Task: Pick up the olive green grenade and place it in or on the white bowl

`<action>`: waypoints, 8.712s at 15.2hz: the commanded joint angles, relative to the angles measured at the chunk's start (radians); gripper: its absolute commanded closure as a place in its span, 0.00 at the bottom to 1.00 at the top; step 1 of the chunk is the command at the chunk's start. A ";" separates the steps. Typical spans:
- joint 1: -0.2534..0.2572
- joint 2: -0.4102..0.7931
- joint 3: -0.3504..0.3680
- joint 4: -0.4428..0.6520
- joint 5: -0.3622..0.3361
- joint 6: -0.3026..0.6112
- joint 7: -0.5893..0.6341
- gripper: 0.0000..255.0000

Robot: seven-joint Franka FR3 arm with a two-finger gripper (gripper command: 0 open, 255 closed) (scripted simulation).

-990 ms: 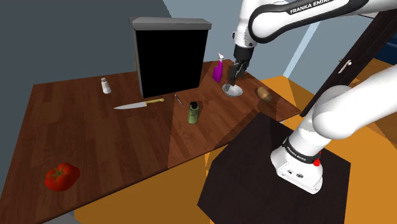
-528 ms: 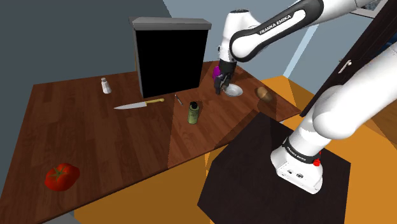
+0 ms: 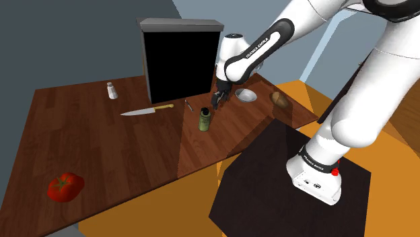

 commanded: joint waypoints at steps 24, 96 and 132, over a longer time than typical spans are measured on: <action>0.013 0.374 -0.003 0.198 -0.012 0.211 0.012 1.00; -0.574 0.451 -0.198 0.800 0.206 -0.328 -0.895 1.00; -0.581 0.504 -0.189 0.775 0.220 -0.252 -0.907 0.00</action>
